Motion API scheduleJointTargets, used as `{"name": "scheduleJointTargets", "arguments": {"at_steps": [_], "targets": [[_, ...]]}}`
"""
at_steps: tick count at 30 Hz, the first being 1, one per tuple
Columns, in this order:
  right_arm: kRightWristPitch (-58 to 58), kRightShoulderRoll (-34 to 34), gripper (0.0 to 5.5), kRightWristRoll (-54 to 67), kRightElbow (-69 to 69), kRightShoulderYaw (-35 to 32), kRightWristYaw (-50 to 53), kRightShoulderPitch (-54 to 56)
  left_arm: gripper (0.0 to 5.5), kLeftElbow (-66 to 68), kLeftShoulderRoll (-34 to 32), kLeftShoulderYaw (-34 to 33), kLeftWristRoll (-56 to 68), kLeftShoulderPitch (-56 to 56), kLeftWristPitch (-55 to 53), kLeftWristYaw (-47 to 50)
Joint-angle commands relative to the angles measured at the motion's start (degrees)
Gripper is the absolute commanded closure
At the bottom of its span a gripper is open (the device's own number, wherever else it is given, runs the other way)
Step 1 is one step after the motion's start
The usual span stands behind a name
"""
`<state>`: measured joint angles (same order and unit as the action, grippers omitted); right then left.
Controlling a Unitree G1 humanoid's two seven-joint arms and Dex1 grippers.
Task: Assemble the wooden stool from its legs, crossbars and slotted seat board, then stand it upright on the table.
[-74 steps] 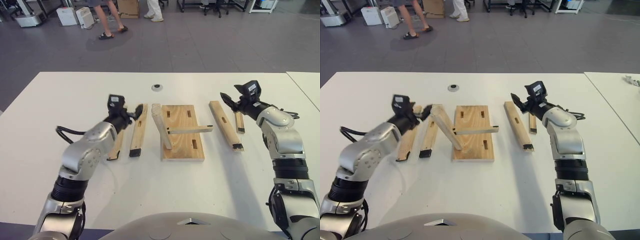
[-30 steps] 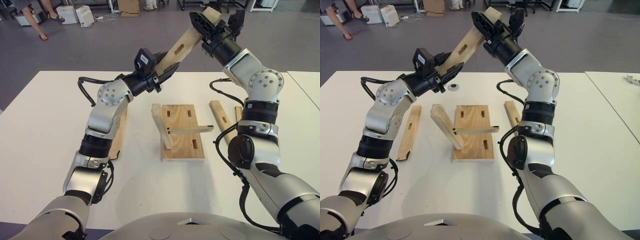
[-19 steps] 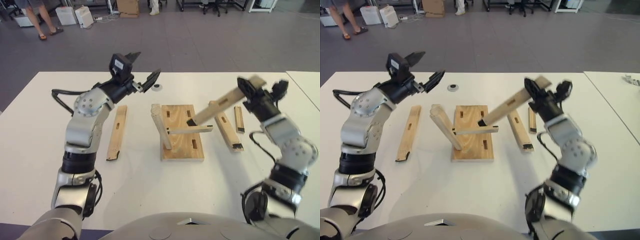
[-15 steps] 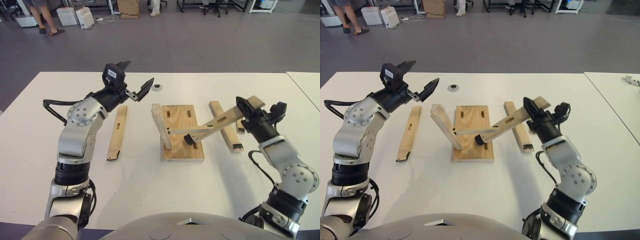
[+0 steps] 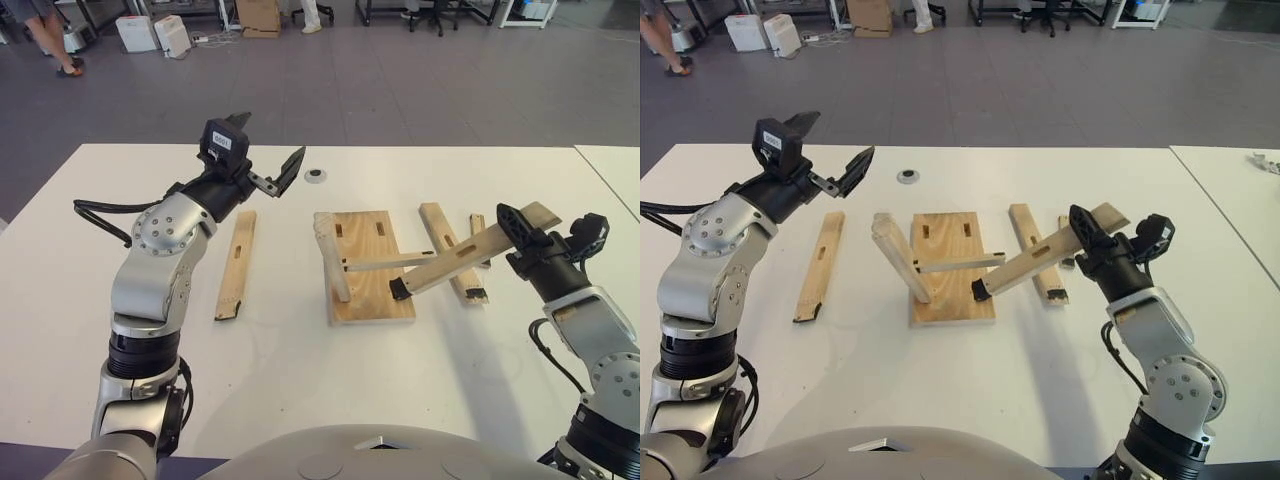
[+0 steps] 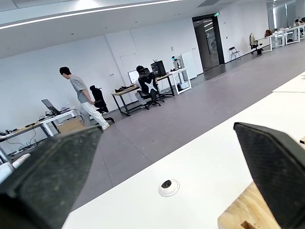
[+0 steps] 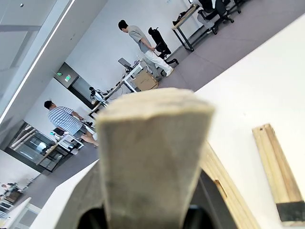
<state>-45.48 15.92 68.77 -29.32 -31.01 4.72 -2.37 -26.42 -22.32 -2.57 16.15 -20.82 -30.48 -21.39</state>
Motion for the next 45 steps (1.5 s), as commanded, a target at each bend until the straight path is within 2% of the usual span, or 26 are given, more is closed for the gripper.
{"name": "scheduleJointTargets", "arguments": {"at_steps": [1,7,11,17,23,29,36,39,43,45], "targets": [[2.4,3.2,4.48,-10.1,-1.4,4.3,0.5,-1.5,0.43,-4.6,3.5,0.9,3.5,-0.7,-3.3,1.9],[10.2,2.2,4.47,-20.5,-7.5,12.9,-2.9,-4.8,0.43,-9.3,6.4,3.9,6.6,0.5,-6.2,3.0],[8.8,3.8,4.47,-26.3,-6.3,19.8,-3.1,-5.8,0.43,-9.3,6.7,4.3,6.7,-0.1,-6.4,3.1],[6.6,5.8,4.47,-32.4,-6.1,26.5,-2.6,-4.7,0.43,-9.4,7.9,5.9,6.3,-0.9,-6.0,4.0],[9.3,8.1,4.41,-37.3,-5.9,29.7,-5.8,-5.5,0.43,-7.0,8.1,12.1,1.8,2.4,-2.9,3.9],[17.1,13.3,4.35,-44.3,-2.6,32.5,-12.3,-6.7,0.43,1.5,8.1,16.0,-3.3,6.3,2.5,4.4],[20.4,13.4,4.29,-42.5,0.9,32.7,-15.0,-7.7,0.43,3.1,11.1,23.0,-10.3,7.3,6.8,8.4],[20.7,12.0,4.29,-39.2,0.9,31.1,-15.0,-7.6,0.43,3.8,12.0,21.5,-11.1,6.0,7.6,9.8],[22.8,12.2,4.29,-38.8,1.2,30.4,-16.5,-7.0,0.43,3.8,11.3,15.4,-10.2,1.3,7.2,10.2],[24.6,12.0,4.29,-39.5,1.6,30.5,-17.6,-7.2,0.43,1.2,13.4,12.1,-6.7,-1.6,5.6,10.7]]}}
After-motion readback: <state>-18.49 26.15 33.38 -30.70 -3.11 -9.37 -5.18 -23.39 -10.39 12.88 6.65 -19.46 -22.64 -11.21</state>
